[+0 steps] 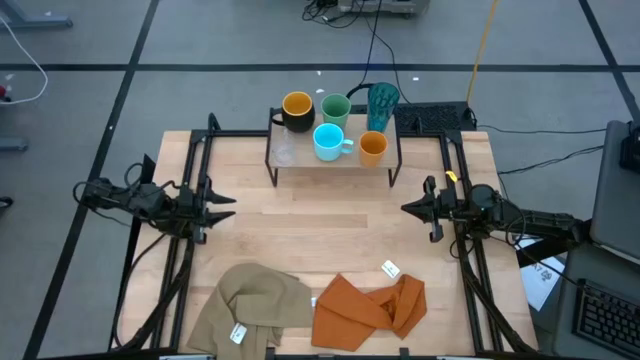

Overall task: Stack small to large cups/mugs on shelf
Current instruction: Return to Home Position

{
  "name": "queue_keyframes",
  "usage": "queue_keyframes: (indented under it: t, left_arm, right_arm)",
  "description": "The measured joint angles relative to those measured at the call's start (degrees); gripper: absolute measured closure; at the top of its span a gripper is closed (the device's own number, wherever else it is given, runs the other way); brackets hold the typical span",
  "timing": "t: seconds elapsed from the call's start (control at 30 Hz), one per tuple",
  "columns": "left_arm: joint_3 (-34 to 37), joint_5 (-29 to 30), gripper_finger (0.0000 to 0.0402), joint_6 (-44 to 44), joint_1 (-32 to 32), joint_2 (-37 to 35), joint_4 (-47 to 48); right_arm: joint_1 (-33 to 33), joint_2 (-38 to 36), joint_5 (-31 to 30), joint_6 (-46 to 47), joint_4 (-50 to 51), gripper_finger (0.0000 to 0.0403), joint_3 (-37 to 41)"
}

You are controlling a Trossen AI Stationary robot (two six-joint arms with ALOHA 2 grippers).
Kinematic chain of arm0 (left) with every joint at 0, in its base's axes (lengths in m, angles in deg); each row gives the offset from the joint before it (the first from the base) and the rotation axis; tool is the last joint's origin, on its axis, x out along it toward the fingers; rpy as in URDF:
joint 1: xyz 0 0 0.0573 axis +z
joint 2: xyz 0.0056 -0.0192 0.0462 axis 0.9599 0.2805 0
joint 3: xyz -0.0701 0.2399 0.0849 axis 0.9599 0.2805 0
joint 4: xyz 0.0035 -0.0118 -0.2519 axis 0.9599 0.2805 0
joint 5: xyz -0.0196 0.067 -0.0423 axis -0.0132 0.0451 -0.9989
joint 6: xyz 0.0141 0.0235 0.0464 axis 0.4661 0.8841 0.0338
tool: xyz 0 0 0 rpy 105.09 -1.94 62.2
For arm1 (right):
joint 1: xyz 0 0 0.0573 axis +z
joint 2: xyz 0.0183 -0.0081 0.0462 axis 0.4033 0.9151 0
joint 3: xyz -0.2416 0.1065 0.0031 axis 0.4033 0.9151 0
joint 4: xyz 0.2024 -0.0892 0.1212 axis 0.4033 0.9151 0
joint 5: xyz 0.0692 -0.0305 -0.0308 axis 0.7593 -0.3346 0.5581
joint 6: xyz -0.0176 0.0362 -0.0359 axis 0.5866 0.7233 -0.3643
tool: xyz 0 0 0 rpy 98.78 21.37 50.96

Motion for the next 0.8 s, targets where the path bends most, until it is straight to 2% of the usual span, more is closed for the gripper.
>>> queue_keyframes:
  t: [0.1, 0.27, 0.37, 0.47, 0.63, 0.8]
  left_arm:
    - [0.22, -1.51, 0.0256, -2.07, 0.02, 0.52, 1.3]
    - [2.05, -3.76, 0.0256, -2.97, 0.02, 0.49, -2.23]
    - [5.2, -5.55, 0.0256, -2.14, 0.0, 0.5, -9.82]
    - [9.05, -9.82, 0.0256, -1.85, -0.03, 0.54, -15.97]
    - [12.36, -9.91, 0.0256, -2.71, 0.03, 0.55, -18.02]
    - [12.72, -13.71, 0.0256, -2.7, 0.02, 0.53, -17.97]
  right_arm:
    - [-0.01, 0.05, -0.05, -1.51, -0.14, 0.0403, 0.0]
    - [-0.01, 0.32, -1.39, -1.64, -0.68, 0.0403, 0.0]
    - [-0.01, 0.35, -1.4, -1.64, -0.59, 0.0403, 0.0]
    - [-0.01, 0.35, -1.42, -1.64, -0.58, 0.0403, 0.0]
    - [-0.01, 0.35, -1.46, -1.64, -0.6, 0.0403, 0.0]
    - [-0.01, 0.35, -1.49, -1.64, -0.6, 0.0403, 0.0]
